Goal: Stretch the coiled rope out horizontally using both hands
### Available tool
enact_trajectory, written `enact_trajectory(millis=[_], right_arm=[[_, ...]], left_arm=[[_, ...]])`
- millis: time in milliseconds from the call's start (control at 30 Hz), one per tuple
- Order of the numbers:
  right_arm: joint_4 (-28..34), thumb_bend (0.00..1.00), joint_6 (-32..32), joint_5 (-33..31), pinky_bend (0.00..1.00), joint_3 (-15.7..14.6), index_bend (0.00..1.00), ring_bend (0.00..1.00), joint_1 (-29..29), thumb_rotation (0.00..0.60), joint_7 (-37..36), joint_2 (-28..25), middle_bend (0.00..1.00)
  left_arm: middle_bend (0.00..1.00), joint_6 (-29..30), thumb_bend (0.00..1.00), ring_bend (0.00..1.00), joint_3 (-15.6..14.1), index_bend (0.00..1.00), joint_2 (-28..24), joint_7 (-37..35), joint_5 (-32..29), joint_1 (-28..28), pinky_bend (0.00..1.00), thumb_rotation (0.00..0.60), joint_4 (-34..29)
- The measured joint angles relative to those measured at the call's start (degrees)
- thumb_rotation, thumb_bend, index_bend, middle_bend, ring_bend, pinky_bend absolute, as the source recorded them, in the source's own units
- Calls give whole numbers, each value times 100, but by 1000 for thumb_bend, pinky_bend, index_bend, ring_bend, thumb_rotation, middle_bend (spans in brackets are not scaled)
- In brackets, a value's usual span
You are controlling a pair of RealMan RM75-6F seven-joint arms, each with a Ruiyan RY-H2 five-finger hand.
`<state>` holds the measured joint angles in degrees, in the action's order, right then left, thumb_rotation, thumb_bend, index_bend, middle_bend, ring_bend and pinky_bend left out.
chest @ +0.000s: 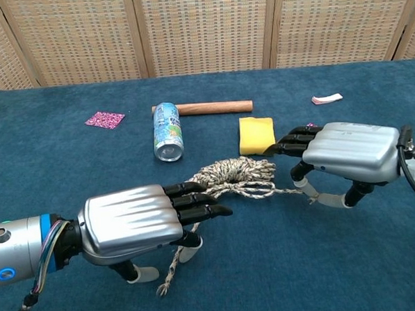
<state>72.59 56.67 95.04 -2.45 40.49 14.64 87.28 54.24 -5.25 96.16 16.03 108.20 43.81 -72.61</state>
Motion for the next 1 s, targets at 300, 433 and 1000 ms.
enact_trajectory(millis=[300,433,1000], right_arm=[[-78,444,17,19,0,-19,634,0,-7,600,-97,14,30],[-92,444,20,11,0,-21,635,0,-14,600,-117,8,29],[-157,445,31,26,0,-47,635,0,-34,600,-160,38,30]], left_arm=[[0,14,325,0,-65,513,98,-34,-104,60,0,600,92],[0,20,326,0,-90,532,130,-14,-144,75,0,600,111],[0,32,416,0,-138,569,180,78,-305,96,0,600,167]])
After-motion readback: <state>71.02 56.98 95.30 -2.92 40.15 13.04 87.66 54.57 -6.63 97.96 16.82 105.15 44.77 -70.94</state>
